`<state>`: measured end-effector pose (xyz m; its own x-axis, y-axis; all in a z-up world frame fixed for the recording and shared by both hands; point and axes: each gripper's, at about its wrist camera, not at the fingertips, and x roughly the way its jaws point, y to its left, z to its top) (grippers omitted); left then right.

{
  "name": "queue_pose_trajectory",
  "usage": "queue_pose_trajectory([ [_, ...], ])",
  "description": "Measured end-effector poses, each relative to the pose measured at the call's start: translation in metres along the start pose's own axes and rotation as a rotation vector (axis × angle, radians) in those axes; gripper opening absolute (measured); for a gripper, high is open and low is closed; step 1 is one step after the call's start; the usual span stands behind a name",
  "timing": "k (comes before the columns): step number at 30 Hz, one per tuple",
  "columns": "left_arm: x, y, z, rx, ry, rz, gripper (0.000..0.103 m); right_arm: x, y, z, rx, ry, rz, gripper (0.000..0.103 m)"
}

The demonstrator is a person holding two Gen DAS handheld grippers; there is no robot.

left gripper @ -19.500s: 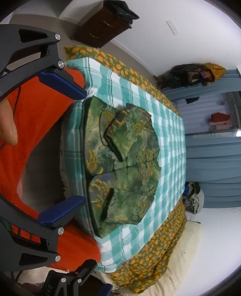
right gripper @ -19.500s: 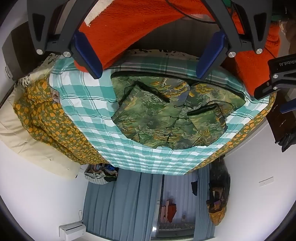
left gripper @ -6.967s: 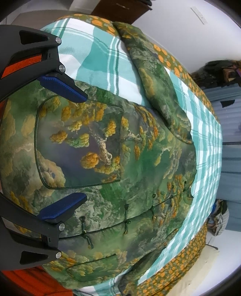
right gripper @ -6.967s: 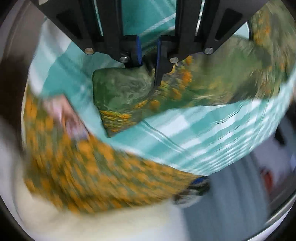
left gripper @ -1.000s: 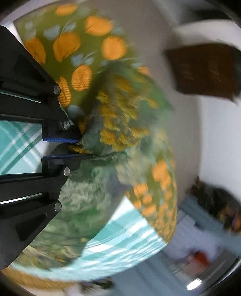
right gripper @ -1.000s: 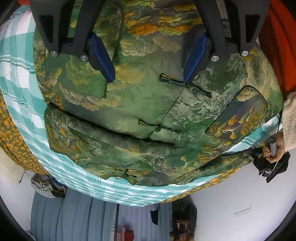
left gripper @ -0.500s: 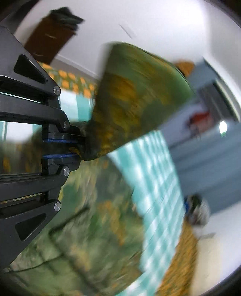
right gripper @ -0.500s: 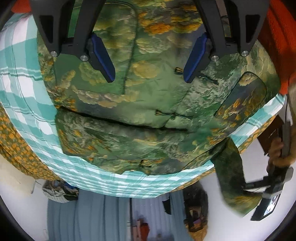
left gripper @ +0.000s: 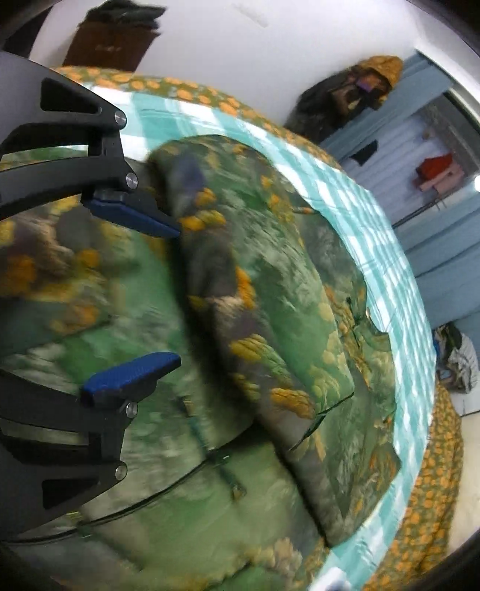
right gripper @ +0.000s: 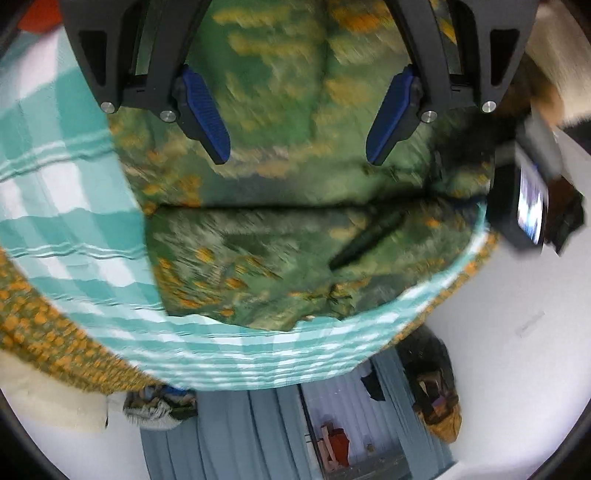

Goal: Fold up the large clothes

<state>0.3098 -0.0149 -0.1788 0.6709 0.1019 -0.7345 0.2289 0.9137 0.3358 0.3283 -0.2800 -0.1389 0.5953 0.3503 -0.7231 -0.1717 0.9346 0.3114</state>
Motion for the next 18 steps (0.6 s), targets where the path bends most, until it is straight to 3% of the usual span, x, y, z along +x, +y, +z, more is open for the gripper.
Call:
queue_pose_trajectory([
  [5, -0.011, 0.032, -0.022, -0.168, 0.021, -0.043, 0.071, 0.059, 0.012, 0.044, 0.138, 0.125, 0.236, 0.078],
  [8, -0.014, 0.048, -0.039, -0.264, 0.04, -0.057, 0.071, 0.106, 0.033, 0.05, 0.185, 0.246, 0.291, 0.078],
  [10, -0.01, 0.055, -0.048, -0.296, 0.055, -0.059, 0.071, 0.128, 0.048, 0.048, 0.176, 0.295, 0.256, 0.077],
  [12, -0.006, 0.059, -0.055, -0.318, 0.072, -0.057, 0.071, 0.142, 0.058, 0.044, 0.171, 0.324, 0.199, 0.065],
  [14, -0.004, 0.063, -0.059, -0.335, 0.081, -0.061, 0.071, 0.146, 0.067, 0.047, 0.147, 0.327, 0.142, 0.019],
  [18, -0.003, 0.072, -0.06, -0.379, 0.081, -0.093, 0.071, 0.121, 0.086, 0.076, 0.0, 0.186, 0.087, 0.019],
])
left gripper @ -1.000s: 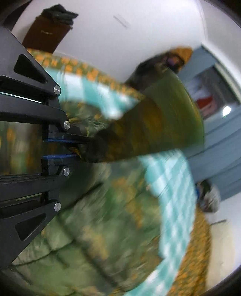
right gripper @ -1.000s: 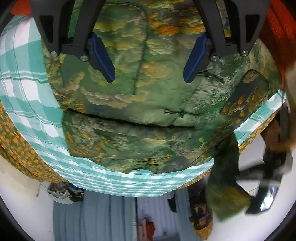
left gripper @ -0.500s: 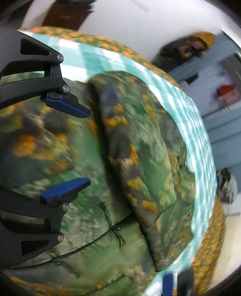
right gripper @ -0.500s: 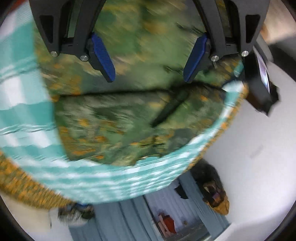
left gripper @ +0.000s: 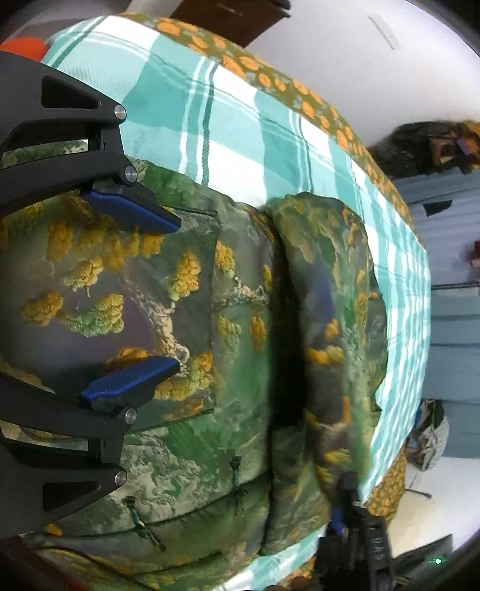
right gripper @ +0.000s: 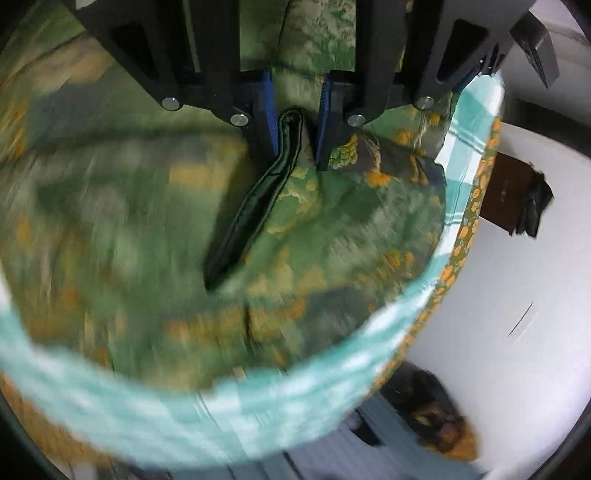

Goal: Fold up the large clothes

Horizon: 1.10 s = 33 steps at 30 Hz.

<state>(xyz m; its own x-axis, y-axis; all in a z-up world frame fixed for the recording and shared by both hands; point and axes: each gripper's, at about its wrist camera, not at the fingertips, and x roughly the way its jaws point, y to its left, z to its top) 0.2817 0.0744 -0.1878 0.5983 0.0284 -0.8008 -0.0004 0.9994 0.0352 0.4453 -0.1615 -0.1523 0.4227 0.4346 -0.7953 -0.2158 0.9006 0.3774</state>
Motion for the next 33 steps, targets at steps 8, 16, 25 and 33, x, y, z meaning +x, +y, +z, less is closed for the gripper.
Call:
queue_pose_trajectory([
  [8, -0.003, 0.003, 0.012, -0.035, 0.024, -0.047, 0.074, 0.024, -0.042, 0.017, -0.053, -0.035, -0.15, 0.019],
  [16, -0.017, 0.008, 0.06, -0.02, 0.038, -0.104, 0.081, 0.017, -0.056, 0.0, -0.067, -0.037, -0.179, 0.048],
  [25, 0.058, 0.019, 0.138, -0.122, 0.053, -0.107, 0.08, 0.004, -0.034, 0.023, -0.189, -0.131, -0.083, 0.048],
  [33, 0.146, 0.026, 0.117, -0.148, 0.183, -0.067, 0.067, 0.07, -0.045, 0.011, -0.195, 0.045, -0.091, 0.047],
])
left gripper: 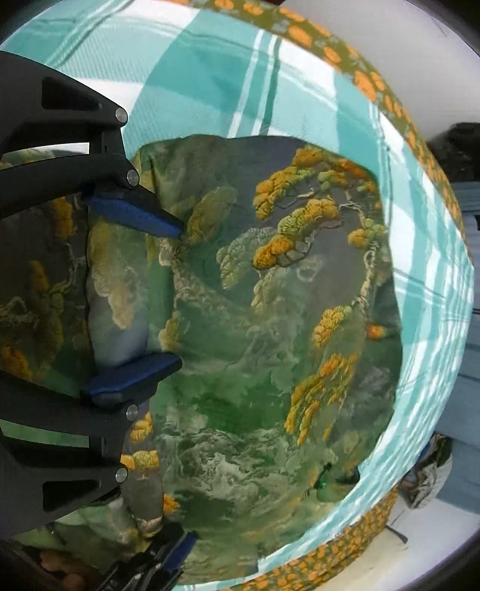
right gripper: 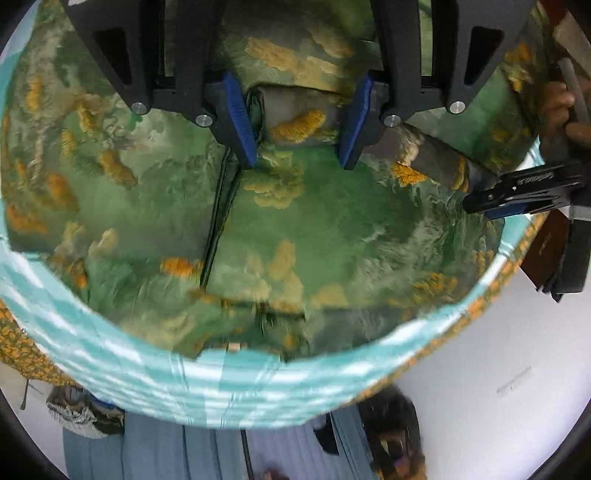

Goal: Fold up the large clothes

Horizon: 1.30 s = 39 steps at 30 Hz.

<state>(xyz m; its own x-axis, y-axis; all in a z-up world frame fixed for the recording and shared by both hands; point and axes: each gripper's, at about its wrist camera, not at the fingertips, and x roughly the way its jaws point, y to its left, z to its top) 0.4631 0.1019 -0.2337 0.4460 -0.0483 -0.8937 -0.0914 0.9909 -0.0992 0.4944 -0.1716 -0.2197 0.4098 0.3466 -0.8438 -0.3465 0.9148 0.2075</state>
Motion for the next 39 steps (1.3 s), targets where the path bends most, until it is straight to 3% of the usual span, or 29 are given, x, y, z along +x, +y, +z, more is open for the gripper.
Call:
queue_pose_trajectory([
  [4, -0.003, -0.005, 0.0, 0.029, 0.016, 0.032, 0.068, 0.006, -0.011, -0.001, 0.055, 0.023, 0.04, 0.047],
  [7, -0.021, -0.009, 0.005, 0.036, 0.073, 0.04, 0.067, 0.007, -0.009, -0.002, 0.041, 0.022, 0.036, 0.047],
  [10, -0.046, -0.012, 0.013, 0.038, 0.143, -0.024, 0.067, 0.005, -0.011, -0.004, 0.041, 0.018, 0.044, 0.047],
  [14, -0.064, -0.015, 0.035, 0.016, 0.15, -0.098, 0.071, 0.008, -0.013, -0.003, 0.049, 0.009, 0.048, 0.047],
  [18, -0.029, -0.023, 0.066, 0.051, 0.151, -0.078, 0.076, 0.008, -0.011, -0.004, 0.039, 0.001, 0.032, 0.047],
  [21, 0.025, -0.019, 0.075, 0.089, 0.207, 0.02, 0.078, 0.007, -0.011, -0.005, 0.043, 0.001, 0.037, 0.047],
  [23, 0.026, -0.022, 0.085, 0.075, 0.165, 0.036, 0.078, 0.007, -0.012, -0.005, 0.044, 0.003, 0.042, 0.047],
  [27, 0.007, -0.025, 0.12, 0.02, 0.02, -0.009, 0.077, 0.006, -0.012, -0.006, 0.043, -0.003, 0.038, 0.047],
  [30, 0.01, -0.024, 0.127, -0.013, -0.005, -0.03, 0.077, 0.007, -0.012, -0.006, 0.04, -0.006, 0.033, 0.047],
  [34, 0.028, -0.02, 0.096, -0.008, 0.019, -0.02, 0.077, 0.008, -0.011, -0.007, 0.042, -0.007, 0.035, 0.047],
  [39, 0.002, -0.016, 0.054, 0.025, -0.029, -0.043, 0.077, 0.008, -0.011, -0.006, 0.04, -0.007, 0.032, 0.047],
])
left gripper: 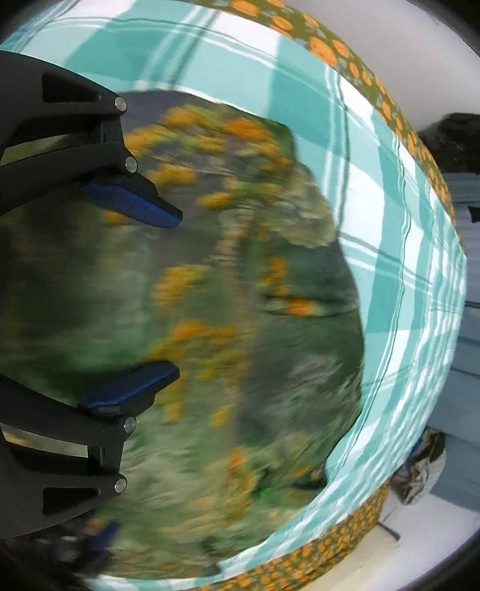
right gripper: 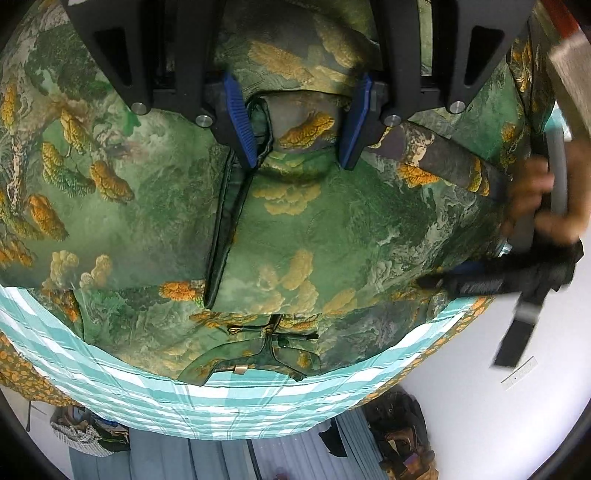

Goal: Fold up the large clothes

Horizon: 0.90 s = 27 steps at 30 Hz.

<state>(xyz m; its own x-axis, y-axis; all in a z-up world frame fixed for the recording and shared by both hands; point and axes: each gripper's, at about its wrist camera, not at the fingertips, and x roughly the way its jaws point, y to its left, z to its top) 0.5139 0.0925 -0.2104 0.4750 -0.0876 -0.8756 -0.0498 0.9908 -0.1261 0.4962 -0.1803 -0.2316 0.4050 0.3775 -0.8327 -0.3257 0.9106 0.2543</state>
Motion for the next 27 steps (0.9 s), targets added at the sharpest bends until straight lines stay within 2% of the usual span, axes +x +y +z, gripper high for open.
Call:
queue_pose_trajectory([
  [6, -0.038, -0.004, -0.057, 0.095, 0.012, -0.003, 0.078, -0.005, 0.004, 0.002, 0.006, 0.015, -0.035, 0.047],
  [9, -0.061, -0.001, -0.087, 0.116, 0.05, -0.026, 0.084, -0.027, 0.006, -0.003, 0.045, 0.007, -0.054, 0.047],
  [10, -0.071, 0.003, -0.103, 0.12, 0.081, -0.046, 0.084, -0.039, 0.005, -0.009, 0.059, 0.003, -0.053, 0.048],
  [13, -0.097, 0.008, -0.136, 0.161, 0.099, -0.043, 0.084, -0.067, 0.001, -0.033, 0.063, 0.006, -0.046, 0.049],
  [15, -0.121, 0.012, -0.153, 0.181, 0.088, -0.049, 0.084, -0.088, -0.004, -0.053, 0.043, 0.012, -0.057, 0.058],
  [16, -0.139, 0.018, -0.161, 0.171, 0.075, -0.067, 0.084, -0.102, -0.008, -0.067, 0.035, 0.017, -0.068, 0.065],
  [17, -0.151, 0.026, -0.164, 0.153, 0.06, -0.078, 0.086, -0.112, -0.012, -0.075, 0.031, 0.018, -0.073, 0.067],
  [20, -0.179, 0.052, -0.175, 0.087, 0.011, -0.065, 0.099, -0.154, -0.035, -0.109, 0.053, 0.024, -0.099, 0.069],
  [21, -0.186, 0.065, -0.18, 0.059, -0.001, -0.056, 0.1, -0.171, -0.05, -0.122, 0.079, 0.02, -0.111, 0.069],
  [23, -0.184, 0.082, -0.185, 0.026, 0.023, -0.058, 0.1, -0.195, -0.077, -0.14, 0.135, 0.023, -0.134, 0.074],
  [26, -0.168, 0.098, -0.199, -0.023, 0.112, -0.072, 0.1, -0.221, -0.12, -0.167, 0.218, 0.067, -0.148, 0.077],
  [27, -0.161, 0.097, -0.203, -0.023, 0.146, -0.099, 0.1, -0.228, -0.137, -0.178, 0.246, 0.094, -0.143, 0.077],
])
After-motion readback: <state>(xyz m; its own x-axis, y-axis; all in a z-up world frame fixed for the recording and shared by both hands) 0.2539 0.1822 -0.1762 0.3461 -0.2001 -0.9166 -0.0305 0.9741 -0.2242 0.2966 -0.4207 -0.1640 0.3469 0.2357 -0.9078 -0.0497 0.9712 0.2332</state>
